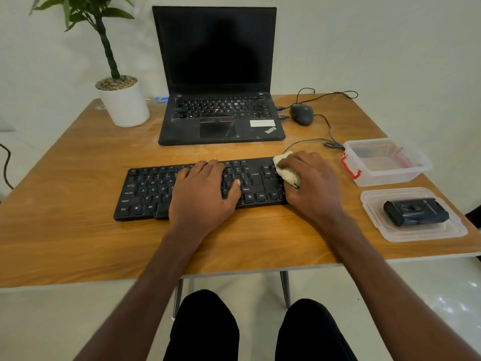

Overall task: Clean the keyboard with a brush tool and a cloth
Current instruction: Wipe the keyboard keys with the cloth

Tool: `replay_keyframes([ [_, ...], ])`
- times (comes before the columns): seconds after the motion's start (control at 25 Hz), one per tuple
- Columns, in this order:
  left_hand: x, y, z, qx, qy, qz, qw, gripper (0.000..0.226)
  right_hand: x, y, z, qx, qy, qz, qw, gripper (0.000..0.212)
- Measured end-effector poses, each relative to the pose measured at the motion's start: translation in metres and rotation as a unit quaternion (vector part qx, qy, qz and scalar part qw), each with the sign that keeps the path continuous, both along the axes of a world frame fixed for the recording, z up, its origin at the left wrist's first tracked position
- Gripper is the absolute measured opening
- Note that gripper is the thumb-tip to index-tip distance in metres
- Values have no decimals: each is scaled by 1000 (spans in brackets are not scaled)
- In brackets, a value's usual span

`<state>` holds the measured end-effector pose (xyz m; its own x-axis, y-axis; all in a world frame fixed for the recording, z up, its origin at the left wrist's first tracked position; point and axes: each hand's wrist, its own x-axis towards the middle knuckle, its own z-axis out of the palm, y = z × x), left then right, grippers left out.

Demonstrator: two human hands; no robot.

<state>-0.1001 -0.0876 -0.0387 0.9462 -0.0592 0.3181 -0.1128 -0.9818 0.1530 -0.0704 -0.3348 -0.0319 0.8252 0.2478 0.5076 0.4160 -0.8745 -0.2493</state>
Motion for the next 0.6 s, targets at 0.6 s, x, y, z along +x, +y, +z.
replay_keyframes([
  [0.6, 0, 1, -1, 6, 2, -1, 1000, 65, -13, 11, -2, 59, 19, -18, 998, 42],
])
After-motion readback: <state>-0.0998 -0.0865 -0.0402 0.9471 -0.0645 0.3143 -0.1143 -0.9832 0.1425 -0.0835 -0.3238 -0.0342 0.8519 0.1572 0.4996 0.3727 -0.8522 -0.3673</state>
